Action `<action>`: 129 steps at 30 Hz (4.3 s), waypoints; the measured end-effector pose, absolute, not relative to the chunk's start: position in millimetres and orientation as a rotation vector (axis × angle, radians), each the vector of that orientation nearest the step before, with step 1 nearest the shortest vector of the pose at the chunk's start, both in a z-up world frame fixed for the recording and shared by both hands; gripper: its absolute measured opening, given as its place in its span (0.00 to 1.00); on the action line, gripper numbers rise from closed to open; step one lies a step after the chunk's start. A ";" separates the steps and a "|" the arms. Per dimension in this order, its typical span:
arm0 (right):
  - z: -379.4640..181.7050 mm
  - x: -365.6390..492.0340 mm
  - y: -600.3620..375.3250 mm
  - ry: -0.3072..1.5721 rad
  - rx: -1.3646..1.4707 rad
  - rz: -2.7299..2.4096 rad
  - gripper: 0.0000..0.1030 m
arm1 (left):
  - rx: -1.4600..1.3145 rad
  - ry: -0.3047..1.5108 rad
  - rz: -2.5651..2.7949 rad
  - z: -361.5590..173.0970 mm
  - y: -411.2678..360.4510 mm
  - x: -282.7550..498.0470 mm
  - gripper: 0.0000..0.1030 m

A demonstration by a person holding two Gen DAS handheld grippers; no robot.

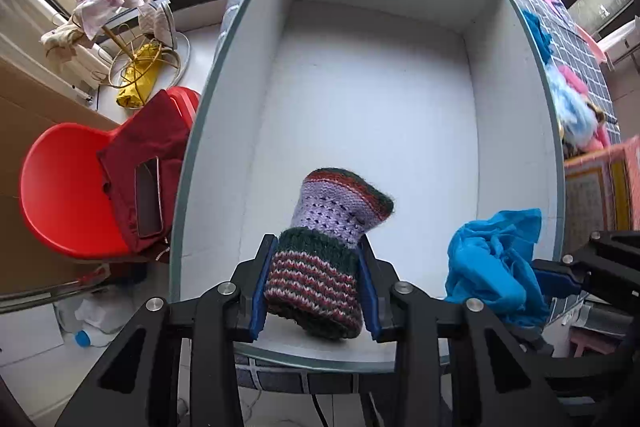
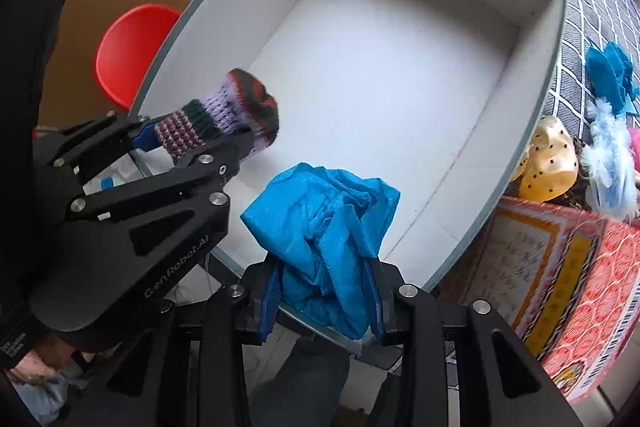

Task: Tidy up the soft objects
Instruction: 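Open both tools to drop the sock and blue cloth into the box, then grasp the blue cloth with the left tool while the right grasps a pink sponge, then carry the blue cloth and pink sponge with both tools over the white box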

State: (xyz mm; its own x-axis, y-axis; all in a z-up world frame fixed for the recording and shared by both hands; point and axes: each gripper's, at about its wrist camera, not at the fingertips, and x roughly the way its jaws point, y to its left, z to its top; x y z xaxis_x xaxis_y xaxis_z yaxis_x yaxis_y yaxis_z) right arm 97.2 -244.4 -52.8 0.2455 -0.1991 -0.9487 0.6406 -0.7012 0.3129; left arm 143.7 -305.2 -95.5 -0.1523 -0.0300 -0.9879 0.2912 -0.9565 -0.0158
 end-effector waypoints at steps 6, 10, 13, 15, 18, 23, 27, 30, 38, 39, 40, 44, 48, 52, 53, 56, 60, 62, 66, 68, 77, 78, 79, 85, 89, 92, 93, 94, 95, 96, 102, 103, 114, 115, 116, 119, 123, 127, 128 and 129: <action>-47.7 116.2 -244.1 0.426 1.817 -1.444 0.36 | 1.923 0.330 -2.191 -93.3 -295.5 169.4 0.39; -42.1 130.0 -239.5 0.449 1.801 -1.399 0.36 | 1.924 0.381 -2.171 -90.6 -288.3 188.6 0.39; -38.3 127.4 -236.1 0.448 1.794 -1.429 0.36 | 1.898 0.421 -2.158 -86.9 -288.9 195.3 0.39; -34.8 120.1 -235.2 0.430 1.792 -1.466 0.36 | 1.878 0.435 -2.156 -83.4 -290.7 195.3 0.39; -26.1 108.1 -236.3 0.415 1.770 -1.517 0.36 | 1.847 0.432 -2.170 -76.3 -293.2 193.6 0.39; -15.2 102.2 -240.7 0.391 1.747 -1.556 0.36 | 1.805 0.416 -2.181 -69.5 -296.8 189.7 0.40; -11.0 102.2 -241.8 0.380 1.738 -1.565 0.36 | 1.766 0.375 -2.197 -64.0 -295.4 188.6 0.48; -9.5 105.5 -225.8 0.375 1.738 -1.576 0.41 | 1.740 0.353 -2.207 -60.1 -295.6 189.3 0.61; 17.0 88.2 -209.8 0.248 1.695 -1.676 0.95 | 1.649 0.598 -2.280 -47.8 -319.9 198.2 0.89; 20.3 87.0 -209.3 0.226 1.687 -1.677 0.95 | 1.634 0.614 -2.289 -44.8 -321.2 197.6 0.89; 25.5 84.8 -208.3 0.203 1.680 -1.687 0.95 | 1.625 0.624 -2.295 -43.2 -321.0 197.7 0.89; 41.5 74.9 -206.0 0.144 1.681 -1.733 0.95 | 1.612 0.632 -2.327 -29.2 -319.6 191.6 0.89; 58.6 67.6 -191.3 0.108 1.684 -1.770 0.95 | 1.625 0.644 -2.376 -15.3 -312.5 181.4 0.89; 77.0 58.6 -173.0 0.053 1.679 -1.816 0.95 | 1.666 0.658 -2.412 -3.3 -301.2 166.9 0.89; 80.5 55.2 -163.3 0.025 1.687 -1.829 0.95 | 1.676 0.657 -2.423 0.0 -297.7 161.9 0.89; 90.6 45.1 -132.5 -0.049 1.707 -1.882 0.95 | 1.717 0.637 -2.456 10.3 -284.1 143.7 0.89; 96.3 24.9 -79.9 -0.130 1.745 -1.990 0.95 | 1.764 0.581 -2.507 22.6 -260.0 114.6 0.89; 88.8 11.5 -45.4 -0.182 1.791 -2.053 0.95 | 1.795 0.567 -2.509 24.7 -245.4 97.4 0.89; 59.6 -11.9 16.7 -0.290 1.928 -2.130 0.95 | 1.854 0.553 -2.461 24.8 -219.2 63.0 0.89; 39.0 -21.7 44.0 -0.312 2.001 -2.143 0.95 | 1.878 0.576 -2.436 25.1 -208.2 45.0 0.89; -55.4 -64.2 100.2 -0.190 2.203 -2.090 0.95 | 1.958 0.508 -2.289 2.9 -162.7 -55.0 0.89; -65.2 -69.4 101.1 -0.177 2.213 -2.074 0.95 | 1.971 0.480 -2.268 -4.2 -157.2 -67.4 0.89; -75.3 -75.3 100.3 -0.160 2.223 -2.056 0.95 | 1.989 0.451 -2.245 -12.8 -151.4 -79.9 0.89; -122.3 -102.6 88.6 -0.022 2.240 -1.959 0.95 | 2.059 0.364 -2.127 -58.7 -126.4 -133.8 0.89; -136.8 -120.9 97.9 0.029 2.239 -1.962 0.95 | 2.102 0.324 -2.073 -86.1 -114.4 -164.6 0.89; -132.0 -139.0 126.6 0.031 2.228 -2.069 0.95 | 2.114 0.320 -2.041 -100.0 -110.8 -178.7 0.89; -129.1 -144.9 138.5 0.028 2.228 -2.114 0.95 | 2.115 0.319 -2.029 -104.2 -110.3 -182.3 0.89; -125.9 -150.8 152.0 0.024 2.232 -2.158 0.95 | 2.115 0.316 -2.017 -108.1 -109.6 -185.4 0.89; -123.1 -155.0 162.4 0.012 2.229 -2.183 0.95 | 2.113 0.315 -2.013 -110.4 -108.8 -187.5 0.89; -119.1 -158.1 172.3 -0.009 2.215 -2.193 0.95 | 2.111 0.310 -2.012 -113.5 -107.4 -190.4 0.89; -104.6 -148.9 155.0 0.017 2.066 -2.076 0.95 | 2.100 0.268 -2.021 -128.1 -95.9 -200.1 0.89; -104.3 -143.9 142.0 0.066 2.031 -2.048 0.95 | 2.100 0.269 -2.023 -132.6 -94.0 -200.8 0.89; -127.6 -126.0 83.6 0.303 1.972 -1.972 0.95 | 2.121 0.218 -1.965 -181.1 -87.4 -209.6 0.86; -129.5 -125.0 82.1 0.315 1.972 -1.970 0.95 | 2.123 0.235 -1.968 -186.1 -83.7 -211.2 0.85; -129.0 -127.8 82.7 0.335 1.972 -1.968 0.95 | 2.128 0.247 -1.970 -188.8 -82.3 -214.5 0.84; -143.1 -111.8 69.3 0.382 1.988 -1.966 0.87 | 2.155 0.250 -1.973 -193.2 -81.1 -224.1 0.77; -140.7 -116.2 72.1 0.349 1.989 -1.974 0.46 | 2.192 0.257 -2.016 -185.7 -69.9 -256.9 0.41; -130.4 -123.2 84.7 0.286 1.996 -1.968 0.46 | 2.213 0.220 -2.083 -181.0 -48.3 -267.4 0.19; -127.2 -124.8 88.5 0.256 1.999 -1.969 0.46 | 2.202 0.209 -2.113 -176.0 -42.2 -270.0 0.19; -122.7 -125.1 92.5 0.226 1.999 -1.973 0.46 | 2.182 0.188 -2.149 -169.9 -38.3 -271.6 0.18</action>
